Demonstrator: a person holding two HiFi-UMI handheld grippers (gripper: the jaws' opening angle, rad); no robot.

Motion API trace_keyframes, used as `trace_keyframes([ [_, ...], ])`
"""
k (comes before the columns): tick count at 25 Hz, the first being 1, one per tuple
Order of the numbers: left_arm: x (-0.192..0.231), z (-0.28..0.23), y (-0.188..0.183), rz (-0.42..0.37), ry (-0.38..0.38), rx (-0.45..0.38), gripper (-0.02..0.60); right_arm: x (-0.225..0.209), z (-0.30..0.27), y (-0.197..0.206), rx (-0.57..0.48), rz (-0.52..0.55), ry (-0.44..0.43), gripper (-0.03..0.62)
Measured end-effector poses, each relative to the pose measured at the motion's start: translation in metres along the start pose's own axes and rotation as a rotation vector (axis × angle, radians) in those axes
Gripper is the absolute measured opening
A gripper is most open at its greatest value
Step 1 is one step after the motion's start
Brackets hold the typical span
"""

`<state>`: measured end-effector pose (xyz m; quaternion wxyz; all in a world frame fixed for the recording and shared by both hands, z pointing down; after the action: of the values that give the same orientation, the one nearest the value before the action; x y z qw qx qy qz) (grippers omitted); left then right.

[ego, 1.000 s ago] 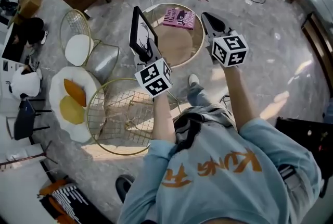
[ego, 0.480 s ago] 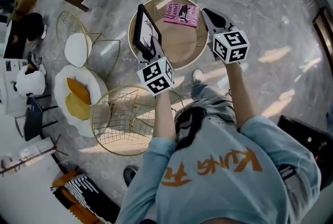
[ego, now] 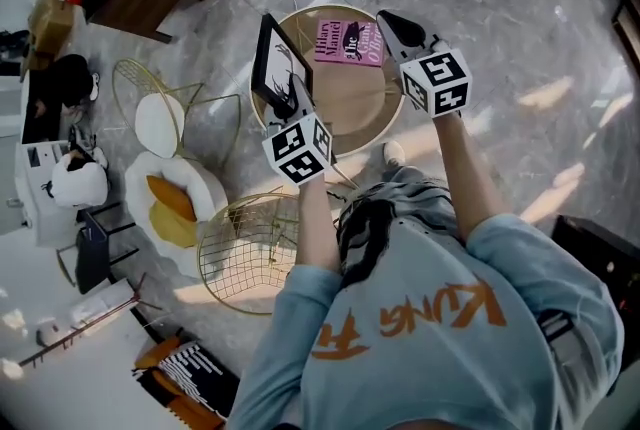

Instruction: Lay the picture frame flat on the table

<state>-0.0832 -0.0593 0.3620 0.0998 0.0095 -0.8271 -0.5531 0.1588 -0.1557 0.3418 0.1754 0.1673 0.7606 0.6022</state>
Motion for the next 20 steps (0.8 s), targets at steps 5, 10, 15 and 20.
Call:
trace_keyframes([
  [5, 0.008, 0.002, 0.004, 0.023, -0.018, 0.025, 0.026, 0.009, -0.017, 0.003, 0.028, 0.027, -0.030, -0.002],
  [10, 0.041, 0.005, 0.017, 0.089, -0.051, 0.054, 0.026, 0.047, -0.043, 0.019, 0.085, 0.028, -0.082, -0.003],
  [15, 0.066, 0.001, 0.043, 0.147, -0.063, 0.128, 0.026, 0.074, -0.058, 0.042, 0.159, 0.037, -0.117, -0.003],
  [20, 0.084, -0.004, 0.065, 0.195, -0.074, 0.180, 0.026, 0.086, -0.075, 0.063, 0.228, 0.031, -0.124, -0.003],
])
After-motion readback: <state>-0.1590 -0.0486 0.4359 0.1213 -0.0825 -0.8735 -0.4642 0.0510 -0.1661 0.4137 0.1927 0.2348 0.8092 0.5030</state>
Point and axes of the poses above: the fingertips, and each gripper's own axes: z backward along the fingers, x to its left, y out of its underside, the point moved 10 cm from there along z, backward along the fingers, and after that the axes turned 9 degrees about y, right-handed, at the moved point
